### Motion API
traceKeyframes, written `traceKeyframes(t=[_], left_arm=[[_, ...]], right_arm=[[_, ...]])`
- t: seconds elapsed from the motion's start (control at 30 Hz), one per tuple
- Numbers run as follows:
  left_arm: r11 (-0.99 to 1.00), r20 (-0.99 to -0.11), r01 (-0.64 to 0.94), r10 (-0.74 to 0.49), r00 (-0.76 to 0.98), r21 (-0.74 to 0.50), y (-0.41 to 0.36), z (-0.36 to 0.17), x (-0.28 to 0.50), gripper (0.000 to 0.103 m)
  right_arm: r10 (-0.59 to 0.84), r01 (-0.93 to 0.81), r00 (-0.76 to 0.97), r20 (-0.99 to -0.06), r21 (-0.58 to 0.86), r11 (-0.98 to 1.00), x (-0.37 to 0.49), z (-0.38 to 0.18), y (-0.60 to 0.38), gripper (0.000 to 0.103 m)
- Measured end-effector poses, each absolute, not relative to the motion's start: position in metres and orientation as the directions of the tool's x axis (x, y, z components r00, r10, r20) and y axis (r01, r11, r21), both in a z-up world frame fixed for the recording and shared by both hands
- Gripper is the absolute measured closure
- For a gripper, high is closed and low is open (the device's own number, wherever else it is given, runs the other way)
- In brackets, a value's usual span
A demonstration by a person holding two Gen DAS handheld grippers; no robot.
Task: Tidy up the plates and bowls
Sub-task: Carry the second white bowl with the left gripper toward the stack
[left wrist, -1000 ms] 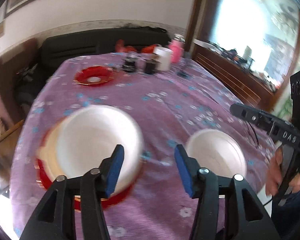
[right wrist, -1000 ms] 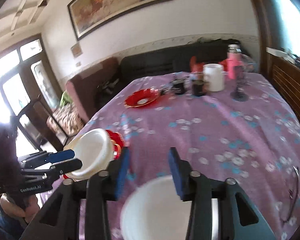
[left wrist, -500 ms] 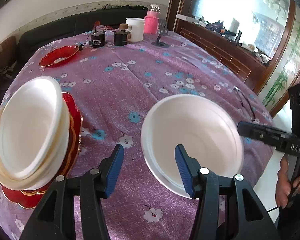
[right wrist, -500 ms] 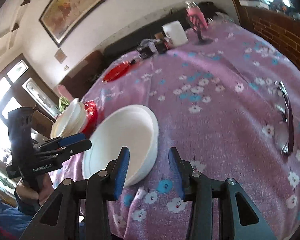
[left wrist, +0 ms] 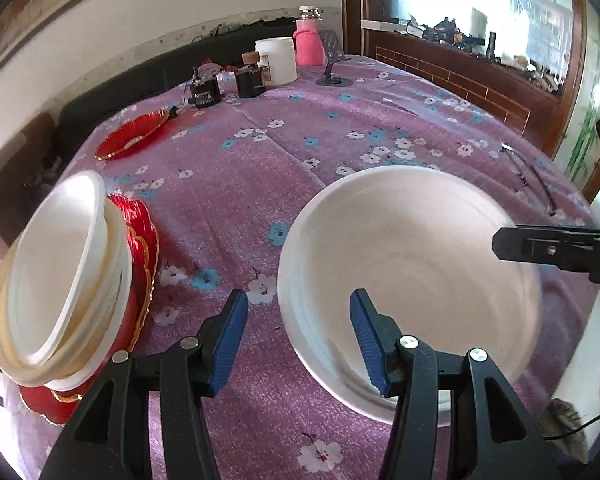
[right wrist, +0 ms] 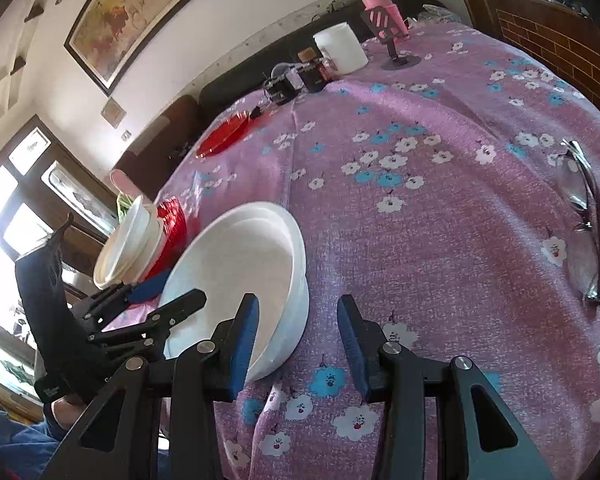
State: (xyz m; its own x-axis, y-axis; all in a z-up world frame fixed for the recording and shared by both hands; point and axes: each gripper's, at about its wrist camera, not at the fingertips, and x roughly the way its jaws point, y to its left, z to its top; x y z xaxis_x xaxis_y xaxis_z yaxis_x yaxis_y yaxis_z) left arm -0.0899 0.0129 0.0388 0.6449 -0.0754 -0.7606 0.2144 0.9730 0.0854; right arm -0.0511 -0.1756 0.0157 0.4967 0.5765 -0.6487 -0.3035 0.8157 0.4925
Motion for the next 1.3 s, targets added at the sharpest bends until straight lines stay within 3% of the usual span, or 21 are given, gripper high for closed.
traceKeyframes(t=[0.07, 0.23, 0.63, 0.67, 0.8, 1.13, 1.2, 1.3], left_arm=[[0.972, -0.754, 0.212, -0.064, 0.654, 0.101, 0.011, 0.038, -0.090, 0.054], [0.964, -0.744, 0.226, -0.050, 0.666, 0.137, 0.005, 0.037, -0.092, 0.070], [0.961, -0.743, 0.233, -0.047, 0.668, 0.149, 0.001, 0.036, -0.093, 0.072], [0.961, -0.743, 0.232, -0.047, 0.667, 0.148, 0.002, 0.036, -0.093, 0.072], [0.962, -0.747, 0.231, -0.044, 0.663, 0.148, 0.002, 0.035, -0.093, 0.072], [0.963, -0.752, 0.225, -0.037, 0.659, 0.151, 0.003, 0.032, -0.091, 0.072], [0.963, -0.750, 0.225, -0.038, 0.660, 0.149, 0.003, 0.033, -0.091, 0.072], [0.961, -0.743, 0.224, -0.032, 0.669, 0.160, 0.001, 0.034, -0.093, 0.072]], right_arm=[[0.571, -0.305, 0.490, -0.659, 0.484, 0.820, -0.051, 0.013, -0.171, 0.087], [0.577, -0.301, 0.493, -0.651, 0.495, 0.815, -0.050, 0.012, -0.173, 0.089], [0.599, -0.313, 0.499, -0.627, 0.514, 0.798, -0.052, 0.015, -0.176, 0.089], [0.604, -0.314, 0.508, -0.614, 0.521, 0.793, -0.053, 0.018, -0.178, 0.089], [0.559, -0.297, 0.542, -0.628, 0.479, 0.826, -0.054, 0.025, -0.183, 0.069], [0.578, -0.305, 0.494, -0.650, 0.493, 0.815, -0.049, 0.012, -0.174, 0.069], [0.579, -0.309, 0.490, -0.652, 0.491, 0.814, -0.049, 0.010, -0.172, 0.082], [0.585, -0.313, 0.489, -0.647, 0.496, 0.810, -0.049, 0.009, -0.171, 0.087]])
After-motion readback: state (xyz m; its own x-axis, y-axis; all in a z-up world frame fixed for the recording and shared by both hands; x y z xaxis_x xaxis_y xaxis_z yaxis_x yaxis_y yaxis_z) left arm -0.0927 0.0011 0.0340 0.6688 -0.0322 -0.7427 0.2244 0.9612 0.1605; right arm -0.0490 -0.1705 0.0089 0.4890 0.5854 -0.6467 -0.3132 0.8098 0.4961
